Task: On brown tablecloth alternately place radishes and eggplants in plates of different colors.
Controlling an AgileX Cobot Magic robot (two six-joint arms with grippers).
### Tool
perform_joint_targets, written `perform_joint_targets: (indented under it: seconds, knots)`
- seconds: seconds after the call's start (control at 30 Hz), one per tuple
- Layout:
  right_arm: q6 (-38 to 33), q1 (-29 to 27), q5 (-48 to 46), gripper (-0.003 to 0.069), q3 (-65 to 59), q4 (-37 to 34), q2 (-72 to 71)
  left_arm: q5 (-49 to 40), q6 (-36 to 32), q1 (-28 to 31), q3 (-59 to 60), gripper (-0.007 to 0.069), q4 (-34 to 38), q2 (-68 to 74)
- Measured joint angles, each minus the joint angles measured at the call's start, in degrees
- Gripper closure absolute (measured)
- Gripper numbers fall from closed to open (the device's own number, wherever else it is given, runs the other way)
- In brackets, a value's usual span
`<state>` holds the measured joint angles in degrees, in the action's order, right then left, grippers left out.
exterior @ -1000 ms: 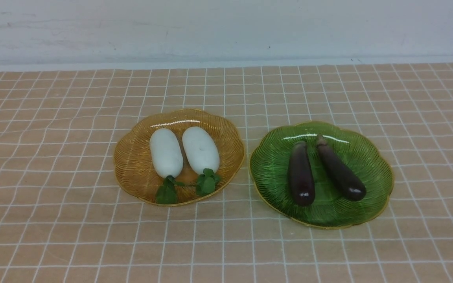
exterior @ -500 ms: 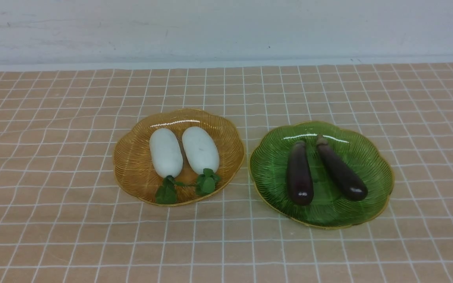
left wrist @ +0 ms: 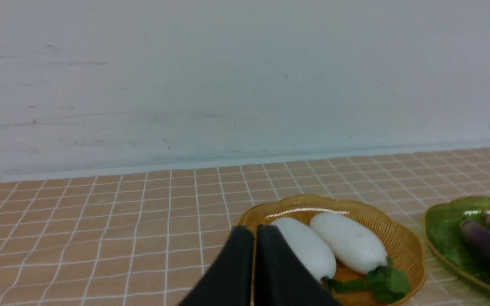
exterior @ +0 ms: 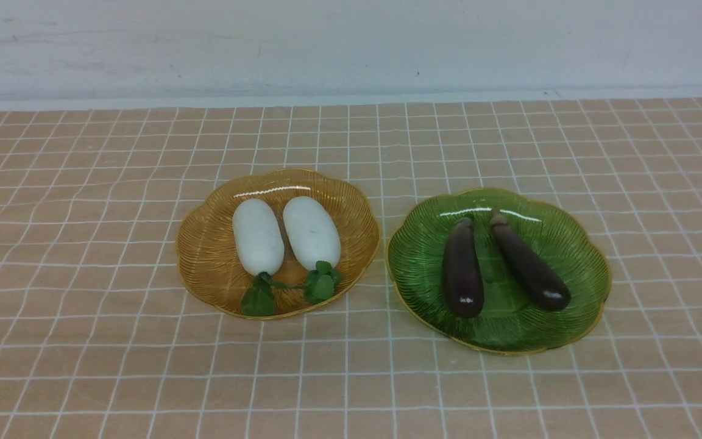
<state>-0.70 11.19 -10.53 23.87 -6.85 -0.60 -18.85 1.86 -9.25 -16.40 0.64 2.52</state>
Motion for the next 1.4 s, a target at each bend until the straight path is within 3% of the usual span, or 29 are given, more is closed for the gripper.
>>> perform_joint_targets:
  seconds: [0.17,0.27,0.5,1.4]
  knots:
    - [0.0,0.0,-0.14,0.0674,-0.02,0.0,0.0,2.94,-14.64,1.86,13.4,0.0628,5.37,-3.25]
    - [0.0,0.0,-0.33,0.0674,-0.02,0.0,0.0,2.91,-17.46,1.9,17.62,0.0628,5.84,-3.25]
    - [0.0,0.0,-0.69,0.0674,-0.06,0.0,0.0,-2.09,-14.51,1.9,18.0,0.0628,3.87,-3.25]
    - [0.0,0.0,-1.49,0.0674,-0.06,0.0,0.0,-2.83,-14.26,1.9,18.05,0.0628,3.45,-3.25]
